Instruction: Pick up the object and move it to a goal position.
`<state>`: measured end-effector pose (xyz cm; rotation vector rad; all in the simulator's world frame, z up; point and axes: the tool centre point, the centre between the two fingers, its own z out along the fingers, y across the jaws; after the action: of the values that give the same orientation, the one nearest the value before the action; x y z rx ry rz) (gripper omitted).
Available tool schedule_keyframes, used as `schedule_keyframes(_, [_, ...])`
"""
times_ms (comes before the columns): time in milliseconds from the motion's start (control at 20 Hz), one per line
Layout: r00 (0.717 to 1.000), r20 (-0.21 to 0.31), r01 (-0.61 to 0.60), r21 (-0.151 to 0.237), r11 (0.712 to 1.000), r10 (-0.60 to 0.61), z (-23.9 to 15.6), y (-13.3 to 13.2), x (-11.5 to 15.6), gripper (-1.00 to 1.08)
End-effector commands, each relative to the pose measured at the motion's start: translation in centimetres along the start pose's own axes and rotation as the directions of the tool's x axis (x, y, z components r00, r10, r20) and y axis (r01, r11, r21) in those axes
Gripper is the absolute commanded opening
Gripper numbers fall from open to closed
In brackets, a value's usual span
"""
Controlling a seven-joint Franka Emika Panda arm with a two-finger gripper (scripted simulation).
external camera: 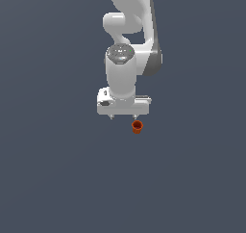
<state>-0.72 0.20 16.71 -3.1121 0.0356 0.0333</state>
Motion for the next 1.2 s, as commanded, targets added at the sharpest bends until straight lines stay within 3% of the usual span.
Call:
schedule_keyframes(0, [1.0, 0.0, 0.0, 0.0, 1.0, 0.0, 0.0, 0.0, 0.0, 1.0])
schedule_keyframes(500, [1.0, 0.029, 0.01, 0.026, 1.0, -0.011, 0.9, -0.2, -0.6, 1.0])
schedule_keyframes(1150, [0.996, 0.014, 0.083, 0.003, 0.997, -0.083, 3.2, -2.2, -0.9, 1.0])
